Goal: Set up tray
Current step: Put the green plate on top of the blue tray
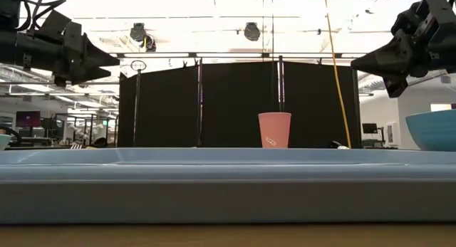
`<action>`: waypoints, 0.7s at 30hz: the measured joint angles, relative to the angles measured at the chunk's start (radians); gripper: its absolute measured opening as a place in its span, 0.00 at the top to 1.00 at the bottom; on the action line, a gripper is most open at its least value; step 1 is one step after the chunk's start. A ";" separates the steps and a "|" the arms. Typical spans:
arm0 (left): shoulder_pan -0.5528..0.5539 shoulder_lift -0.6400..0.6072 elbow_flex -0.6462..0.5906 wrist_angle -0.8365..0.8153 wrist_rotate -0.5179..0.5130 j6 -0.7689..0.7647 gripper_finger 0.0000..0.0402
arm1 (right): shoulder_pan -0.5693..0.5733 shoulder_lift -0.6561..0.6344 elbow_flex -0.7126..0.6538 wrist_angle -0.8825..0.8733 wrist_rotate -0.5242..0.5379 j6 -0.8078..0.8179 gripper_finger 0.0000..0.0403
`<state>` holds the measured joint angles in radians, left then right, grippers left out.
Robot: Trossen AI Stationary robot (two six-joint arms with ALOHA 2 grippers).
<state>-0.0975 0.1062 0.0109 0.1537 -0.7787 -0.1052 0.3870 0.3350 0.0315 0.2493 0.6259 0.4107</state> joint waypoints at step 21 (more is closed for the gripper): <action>-0.002 0.072 0.000 -0.032 0.405 -0.405 0.23 | 0.000 0.247 0.000 0.262 -0.101 -0.182 0.99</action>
<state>-0.0992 0.1784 0.0109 0.1217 -0.3738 -0.5105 0.3869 0.5816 0.0315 0.5109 0.5249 0.2284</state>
